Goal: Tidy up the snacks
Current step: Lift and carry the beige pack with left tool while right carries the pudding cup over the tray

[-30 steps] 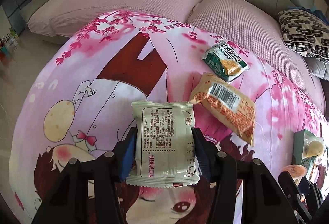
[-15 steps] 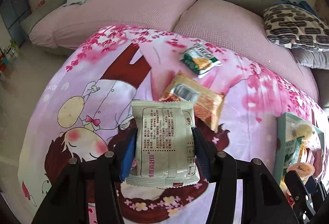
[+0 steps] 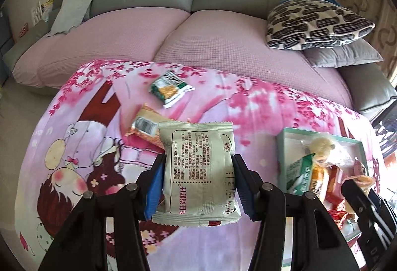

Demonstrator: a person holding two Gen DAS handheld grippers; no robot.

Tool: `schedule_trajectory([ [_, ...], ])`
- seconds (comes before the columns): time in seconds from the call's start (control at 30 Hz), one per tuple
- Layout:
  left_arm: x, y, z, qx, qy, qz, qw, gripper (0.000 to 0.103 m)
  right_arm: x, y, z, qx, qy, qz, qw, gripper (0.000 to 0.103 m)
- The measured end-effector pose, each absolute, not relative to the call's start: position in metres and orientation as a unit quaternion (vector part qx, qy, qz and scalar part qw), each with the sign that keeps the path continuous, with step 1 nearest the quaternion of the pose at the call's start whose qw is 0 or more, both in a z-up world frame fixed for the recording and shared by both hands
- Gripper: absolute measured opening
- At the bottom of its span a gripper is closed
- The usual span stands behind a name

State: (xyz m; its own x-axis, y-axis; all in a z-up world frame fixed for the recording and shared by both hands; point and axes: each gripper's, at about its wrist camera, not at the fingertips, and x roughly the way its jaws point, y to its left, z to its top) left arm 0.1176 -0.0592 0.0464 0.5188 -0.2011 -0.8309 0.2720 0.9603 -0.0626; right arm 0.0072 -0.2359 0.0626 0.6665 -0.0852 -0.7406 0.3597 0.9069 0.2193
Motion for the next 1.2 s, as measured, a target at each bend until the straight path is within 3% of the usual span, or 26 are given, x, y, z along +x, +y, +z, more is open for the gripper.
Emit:
schedule_trajectory([
  [0.57,0.104,-0.126,0.037,0.056,0.479,-0.219,0.848,0.055,-0.030,-0.331,0.049,0.239,0.371,-0.233,0.867,0.045],
  [1.2,0.142,-0.174,0.011,0.056,0.501,-0.246,0.828,0.055,-0.018,-0.354,0.027,0.247,0.350,-0.232,0.873,0.045],
])
